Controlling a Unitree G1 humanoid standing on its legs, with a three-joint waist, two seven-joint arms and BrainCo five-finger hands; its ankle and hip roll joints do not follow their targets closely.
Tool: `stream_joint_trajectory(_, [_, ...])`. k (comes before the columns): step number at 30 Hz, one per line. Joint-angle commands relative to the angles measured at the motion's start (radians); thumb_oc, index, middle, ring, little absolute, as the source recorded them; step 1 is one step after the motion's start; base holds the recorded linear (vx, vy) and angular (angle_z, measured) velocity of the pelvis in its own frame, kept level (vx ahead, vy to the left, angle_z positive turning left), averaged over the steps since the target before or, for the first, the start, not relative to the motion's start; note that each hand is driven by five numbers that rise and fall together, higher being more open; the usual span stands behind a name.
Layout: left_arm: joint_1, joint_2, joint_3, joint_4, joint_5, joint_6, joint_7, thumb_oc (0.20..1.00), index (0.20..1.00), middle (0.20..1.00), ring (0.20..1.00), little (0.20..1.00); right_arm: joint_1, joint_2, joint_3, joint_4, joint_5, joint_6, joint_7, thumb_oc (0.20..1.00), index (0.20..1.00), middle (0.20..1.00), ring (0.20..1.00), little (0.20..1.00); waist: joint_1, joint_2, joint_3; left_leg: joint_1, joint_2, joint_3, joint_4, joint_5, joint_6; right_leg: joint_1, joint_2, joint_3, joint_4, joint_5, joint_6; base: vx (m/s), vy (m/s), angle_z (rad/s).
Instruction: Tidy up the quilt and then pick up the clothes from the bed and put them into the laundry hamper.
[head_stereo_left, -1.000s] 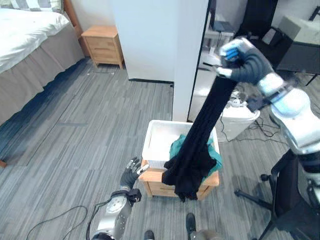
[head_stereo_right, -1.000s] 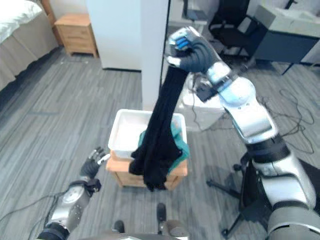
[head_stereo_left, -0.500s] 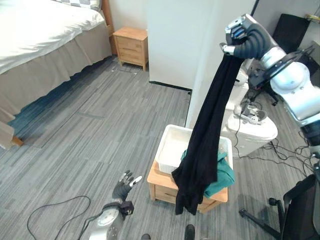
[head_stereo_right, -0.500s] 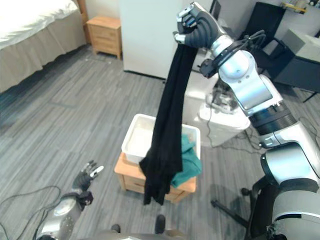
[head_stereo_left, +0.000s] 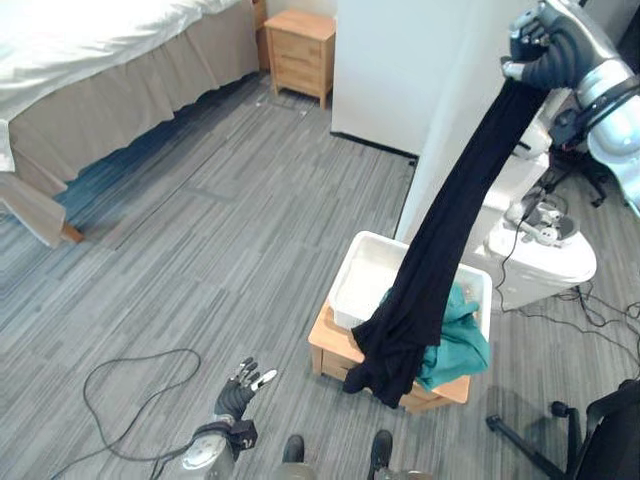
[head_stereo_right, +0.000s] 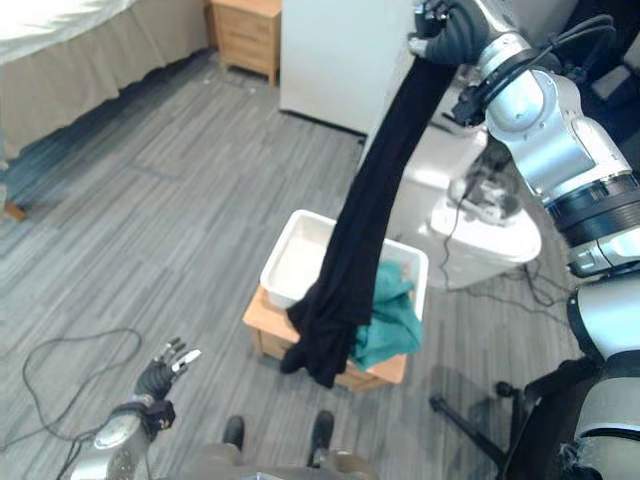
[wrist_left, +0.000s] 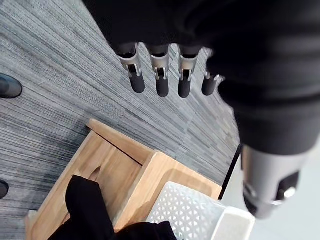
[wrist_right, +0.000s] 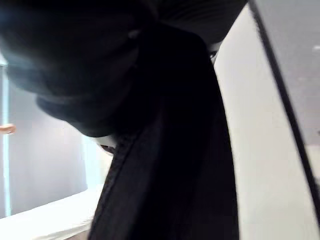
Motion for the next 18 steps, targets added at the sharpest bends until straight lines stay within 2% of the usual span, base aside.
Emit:
stream_joint_trajectory(1, [-0.087, 0.059, -0.03, -0.088, -0.038, -0.039, -0.003, 1.0, 1.0, 1.0, 1.0, 1.0, -0.183, 0.003, 0.045, 0.047, 0.015, 0.05, 0.023, 0.2, 0.2, 0.2, 0.2, 0.2, 0.024, -0.026, 0.08, -0.026, 0.004, 0.106, -0.007, -0.007, -0.021, 0.033, -0.025, -0.048, -0.003, -0.064, 0.053, -0.17, -0.089, -0.08])
stream_joint_trajectory(4, [-0.176, 0.07, -0.077, -0.149, -0.023, -0.014, 0.033, 1.0, 1.0, 1.0, 1.0, 1.0, -0.216, 0.124, 0.086, 0.126, 0.016, 0.073, 0.075, 0.2, 0.2, 0.2, 0.2, 0.2, 0.039, -0.009, 0.188, -0.097, 0.002, 0.09, -0.007, 0.004, -0.016, -0.045, -0.02, -0.045, -0.003, -0.047, 0.046, -0.28, -0.153, -0.25])
stream_joint_trajectory(6, [-0.192, 0.069, -0.096, -0.163, -0.015, -0.014, 0.045, 1.0, 1.0, 1.0, 1.0, 1.0, -0.223, 0.154, 0.1, 0.157, 0.036, 0.08, 0.092, 0.2, 0.2, 0.2, 0.2, 0.2, 0.043, -0.001, 0.21, -0.111, 0.001, 0.089, -0.007, 0.008, -0.017, -0.06, -0.021, -0.047, -0.003, -0.045, 0.044, -0.13, -0.039, -0.15])
stream_joint_trajectory(7, [-0.217, 0.06, -0.134, -0.185, -0.022, -0.013, 0.066, 1.0, 1.0, 1.0, 1.0, 1.0, -0.223, 0.22, 0.116, 0.227, 0.037, 0.079, 0.112, 0.2, 0.2, 0.2, 0.2, 0.2, 0.05, 0.02, 0.247, -0.136, -0.003, 0.088, -0.007, 0.019, -0.019, -0.084, -0.023, -0.052, -0.003, -0.04, 0.039, -0.12, -0.009, -0.01])
stream_joint_trajectory(8, [-0.222, 0.057, -0.143, -0.188, -0.023, -0.015, 0.071, 1.0, 1.0, 1.0, 1.0, 1.0, -0.222, 0.235, 0.119, 0.245, 0.045, 0.083, 0.12, 0.2, 0.2, 0.2, 0.2, 0.2, 0.052, 0.026, 0.254, -0.141, -0.004, 0.088, -0.007, 0.022, -0.02, -0.088, -0.025, -0.054, -0.003, -0.039, 0.038, -0.13, 0.005, -0.02])
stream_joint_trajectory(10, [-0.247, 0.042, -0.179, -0.209, -0.018, -0.028, 0.09, 1.0, 1.0, 1.0, 1.0, 1.0, -0.203, 0.309, 0.115, 0.328, 0.076, 0.103, 0.104, 0.2, 0.2, 0.2, 0.2, 0.2, 0.056, 0.058, 0.286, -0.17, -0.009, 0.09, -0.007, 0.036, -0.024, -0.111, -0.03, -0.067, -0.003, -0.038, 0.031, -0.12, 0.037, -0.02])
stream_joint_trajectory(12, [-0.254, 0.038, -0.196, -0.215, -0.016, -0.036, 0.1, 1.0, 1.0, 1.0, 1.0, 1.0, -0.189, 0.332, 0.103, 0.37, 0.107, 0.103, 0.099, 0.2, 0.2, 0.2, 0.2, 0.2, 0.058, 0.074, 0.3, -0.183, -0.012, 0.088, -0.007, 0.041, -0.026, -0.12, -0.032, -0.073, -0.003, -0.038, 0.028, -0.09, 0.038, 0.07])
stream_joint_trajectory(13, [-0.255, 0.037, -0.212, -0.223, -0.027, -0.045, 0.108, 1.0, 1.0, 1.0, 1.0, 1.0, -0.15, 0.352, 0.065, 0.394, 0.158, 0.12, 0.083, 0.2, 0.2, 0.2, 0.2, 0.2, 0.058, 0.097, 0.319, -0.198, -0.017, 0.085, -0.007, 0.047, -0.029, -0.13, -0.034, -0.08, -0.003, -0.038, 0.024, -0.07, 0.039, 0.05])
stream_joint_trajectory(15, [-0.246, 0.034, -0.216, -0.229, -0.025, -0.049, 0.107, 1.0, 1.0, 1.0, 1.0, 1.0, -0.094, 0.367, 0.024, 0.404, 0.176, 0.123, 0.071, 0.2, 0.2, 0.2, 0.2, 0.2, 0.056, 0.114, 0.332, -0.207, -0.021, 0.08, -0.007, 0.051, -0.032, -0.135, -0.034, -0.084, -0.003, -0.038, 0.021, -0.07, 0.048, 0.03])
stream_joint_trajectory(18, [-0.234, 0.021, -0.22, -0.203, -0.02, -0.096, 0.087, 1.0, 1.0, 1.0, 1.0, 1.0, 0.016, 0.38, -0.025, 0.429, 0.167, 0.081, 0.057, 0.2, 0.2, 0.2, 0.2, 0.2, 0.047, 0.135, 0.333, -0.23, -0.025, 0.08, -0.007, 0.054, -0.033, -0.155, -0.036, -0.088, -0.003, -0.039, 0.02, -0.05, 0.042, 0.01])
